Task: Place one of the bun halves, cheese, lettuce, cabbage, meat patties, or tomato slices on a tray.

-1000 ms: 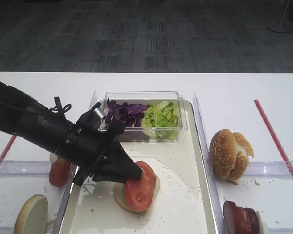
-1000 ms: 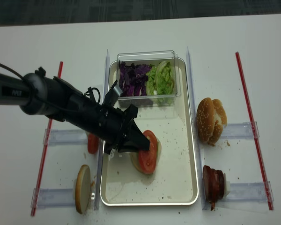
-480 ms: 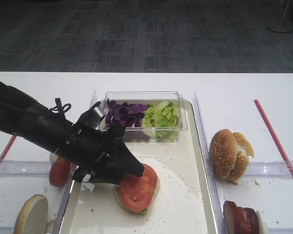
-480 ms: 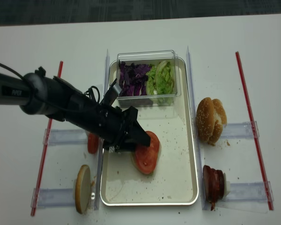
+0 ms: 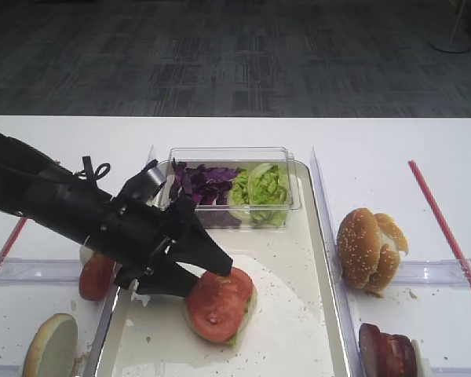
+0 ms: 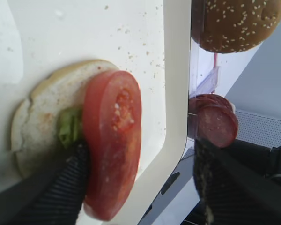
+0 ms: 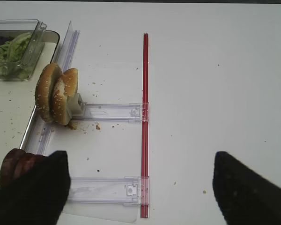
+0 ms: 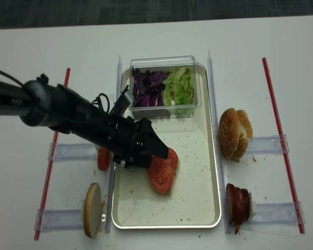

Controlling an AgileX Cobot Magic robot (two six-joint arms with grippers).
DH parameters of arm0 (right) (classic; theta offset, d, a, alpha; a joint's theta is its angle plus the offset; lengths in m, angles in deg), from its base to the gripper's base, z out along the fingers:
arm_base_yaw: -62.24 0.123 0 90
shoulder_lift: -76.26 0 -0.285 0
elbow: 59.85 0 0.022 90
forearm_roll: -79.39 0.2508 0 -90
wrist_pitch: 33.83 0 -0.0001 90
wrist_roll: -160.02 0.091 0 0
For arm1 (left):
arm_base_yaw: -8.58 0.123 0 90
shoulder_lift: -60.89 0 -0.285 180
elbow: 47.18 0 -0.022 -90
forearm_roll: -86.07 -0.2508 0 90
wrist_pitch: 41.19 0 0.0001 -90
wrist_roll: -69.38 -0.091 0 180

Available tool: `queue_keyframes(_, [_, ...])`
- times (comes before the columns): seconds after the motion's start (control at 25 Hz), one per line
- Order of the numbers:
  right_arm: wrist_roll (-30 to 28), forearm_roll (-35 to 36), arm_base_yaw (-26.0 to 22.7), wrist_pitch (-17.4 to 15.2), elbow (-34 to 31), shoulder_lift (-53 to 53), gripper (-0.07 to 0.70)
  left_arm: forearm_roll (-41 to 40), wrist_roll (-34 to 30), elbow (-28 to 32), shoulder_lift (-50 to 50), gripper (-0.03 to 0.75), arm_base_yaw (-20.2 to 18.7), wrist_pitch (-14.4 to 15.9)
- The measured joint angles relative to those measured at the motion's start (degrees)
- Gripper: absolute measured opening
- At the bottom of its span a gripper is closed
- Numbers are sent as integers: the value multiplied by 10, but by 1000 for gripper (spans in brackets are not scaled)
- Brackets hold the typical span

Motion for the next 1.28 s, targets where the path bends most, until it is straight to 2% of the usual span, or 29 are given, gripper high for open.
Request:
queue_keyframes(0.32, [0,0,0,0,0,0,633,-2,0,0,0,439,1,7])
queue_keyframes(0.6, [0,0,0,0,0,0,633,-66,7,-52,0,440,1,24])
queue_keyframes(0.88, [1,0,0,0,0,0,633,-162,79,-125,0,440,1,36])
queue_keyframes(1.08, [1,0,0,0,0,0,633,-224,135,-196,0,440,1,52])
queue_keyframes(1.28, [1,0,0,0,0,0,633,-324,210,-274,0,440,1,59])
